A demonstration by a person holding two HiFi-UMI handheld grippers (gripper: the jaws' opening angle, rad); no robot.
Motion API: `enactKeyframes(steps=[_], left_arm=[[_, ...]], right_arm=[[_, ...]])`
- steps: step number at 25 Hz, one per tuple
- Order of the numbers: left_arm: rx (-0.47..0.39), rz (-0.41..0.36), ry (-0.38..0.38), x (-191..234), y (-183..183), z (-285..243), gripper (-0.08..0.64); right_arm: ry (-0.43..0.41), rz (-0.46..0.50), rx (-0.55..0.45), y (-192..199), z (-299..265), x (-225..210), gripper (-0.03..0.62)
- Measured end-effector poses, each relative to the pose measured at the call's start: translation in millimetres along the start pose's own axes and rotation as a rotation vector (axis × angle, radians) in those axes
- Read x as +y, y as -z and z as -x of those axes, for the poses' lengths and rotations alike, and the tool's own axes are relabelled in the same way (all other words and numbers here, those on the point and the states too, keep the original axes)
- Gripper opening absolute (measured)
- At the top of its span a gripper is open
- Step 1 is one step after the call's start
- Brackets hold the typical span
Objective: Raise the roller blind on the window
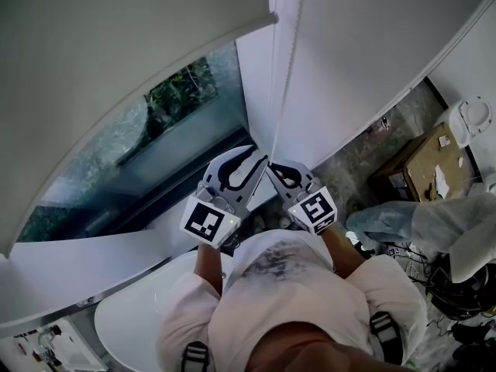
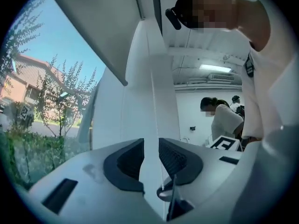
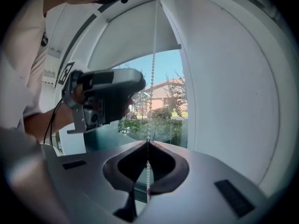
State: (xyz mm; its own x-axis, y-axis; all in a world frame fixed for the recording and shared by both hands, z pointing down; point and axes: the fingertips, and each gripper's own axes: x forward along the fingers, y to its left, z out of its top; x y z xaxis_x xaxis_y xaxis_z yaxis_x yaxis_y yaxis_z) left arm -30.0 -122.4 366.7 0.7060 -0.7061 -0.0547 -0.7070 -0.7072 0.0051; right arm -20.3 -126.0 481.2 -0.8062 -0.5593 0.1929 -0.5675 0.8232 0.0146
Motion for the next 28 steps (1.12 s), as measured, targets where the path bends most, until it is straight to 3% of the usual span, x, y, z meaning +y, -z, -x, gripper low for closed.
enactKeyframes(steps=[6,15,19,28], left_arm=[[-0.063,-0.062,0.022,-5.5,-57.5,-11.7,0.087],[-0.114,-0.104,-0.015,-0.1,-106.4,-28.6,0.065],[-0.084,-0.115,0.009,-5.6,-109.5,-31.7,0.008],[-0.058,-0.083,-0.010,-4.9,-94.6,-27.5,0.005]], right_arm=[[-0.003,0.007,0.000,-0.2,-2.0,3.8,0.060],[-0.021,0.021,0.003,-4.7,-4.0,11.5,0.061],[-0.024,0.017,0.002,-2.1,-4.9,12.9,0.061],[-0.030,0.020,0.032,11.9,-10.9,8.7,0.061]])
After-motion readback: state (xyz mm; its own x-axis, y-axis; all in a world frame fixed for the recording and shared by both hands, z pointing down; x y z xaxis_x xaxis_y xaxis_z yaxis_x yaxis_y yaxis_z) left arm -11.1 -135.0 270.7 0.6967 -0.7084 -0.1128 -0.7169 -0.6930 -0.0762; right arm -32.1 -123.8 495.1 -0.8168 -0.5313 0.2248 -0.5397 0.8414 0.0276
